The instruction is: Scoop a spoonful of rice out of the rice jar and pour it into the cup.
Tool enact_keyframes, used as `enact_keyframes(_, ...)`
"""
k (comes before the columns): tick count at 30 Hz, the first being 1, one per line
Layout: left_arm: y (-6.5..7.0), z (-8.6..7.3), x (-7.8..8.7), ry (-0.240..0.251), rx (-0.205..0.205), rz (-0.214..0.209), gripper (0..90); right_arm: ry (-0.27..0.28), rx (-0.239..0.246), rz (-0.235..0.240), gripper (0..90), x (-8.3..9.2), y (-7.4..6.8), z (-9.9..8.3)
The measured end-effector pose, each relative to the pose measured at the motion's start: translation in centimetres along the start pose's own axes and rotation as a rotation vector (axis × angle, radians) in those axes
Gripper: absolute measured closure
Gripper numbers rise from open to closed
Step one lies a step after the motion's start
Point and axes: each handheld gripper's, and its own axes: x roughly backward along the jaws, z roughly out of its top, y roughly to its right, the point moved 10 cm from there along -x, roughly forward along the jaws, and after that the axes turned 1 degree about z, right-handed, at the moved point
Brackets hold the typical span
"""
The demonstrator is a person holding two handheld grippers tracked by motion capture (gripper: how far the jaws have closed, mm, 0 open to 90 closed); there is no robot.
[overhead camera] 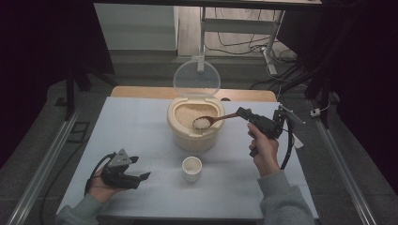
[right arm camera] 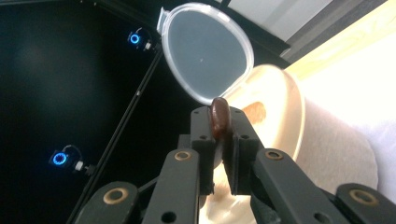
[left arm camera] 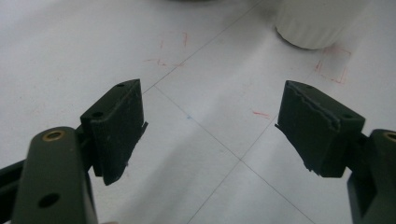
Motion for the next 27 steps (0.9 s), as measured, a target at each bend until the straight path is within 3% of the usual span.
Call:
enact_keyframes(11, 0.0, 0.0, -0.1, -0.003, 0.0, 0.001, 22.6, -0.049, 0.019, 0.02, 82.9, 1.6, -0.5, -2.3)
enact_keyframes(18, 0.0, 0.0, -0.1, -0.005, -0.002, 0.003, 22.6, -0.105, 0.026, 0.014, 82.9, 1.8, 0.3, -4.2)
enact_keyframes(27, 0.0, 0.0, -0.1, -0.006, -0.001, 0.002, 22.6, -0.174, 0.054, -0.027, 82.9, 1.3, 1.4, -6.4)
